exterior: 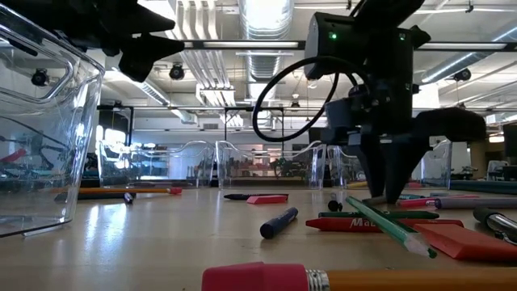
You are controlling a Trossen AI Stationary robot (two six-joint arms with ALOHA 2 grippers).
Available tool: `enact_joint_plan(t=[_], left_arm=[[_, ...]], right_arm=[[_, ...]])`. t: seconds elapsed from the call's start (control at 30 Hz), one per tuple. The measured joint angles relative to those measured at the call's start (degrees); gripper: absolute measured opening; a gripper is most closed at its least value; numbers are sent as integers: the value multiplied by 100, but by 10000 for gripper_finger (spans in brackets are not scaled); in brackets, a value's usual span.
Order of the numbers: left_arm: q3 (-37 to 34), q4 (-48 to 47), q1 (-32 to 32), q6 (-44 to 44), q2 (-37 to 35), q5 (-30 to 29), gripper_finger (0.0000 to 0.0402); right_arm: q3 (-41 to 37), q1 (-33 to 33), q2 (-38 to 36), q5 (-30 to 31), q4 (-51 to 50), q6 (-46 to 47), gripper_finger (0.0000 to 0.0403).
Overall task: Sort crayons/erasers/pens/pencils in bins
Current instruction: Put the gray crayon into the top middle transparent bin
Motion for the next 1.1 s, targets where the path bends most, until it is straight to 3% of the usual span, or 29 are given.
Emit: enact_joint_plan(t=[0.33,0.77,0.93,1.1], left_arm=[[0,8,-14,2,-7,23,196],[0,6,-25,7,-7,27,196],[0,8,-25,9,-7,27,196],[0,13,-25,4,-7,27,196]], right_arm=[[24,-229,-63,-287,-46,84,18],[462,-448,-760,68,-249,123,14],[800,-935,-1048,783,-154,-69,14],[1206,-1843,-1047,831,365,-540,13]])
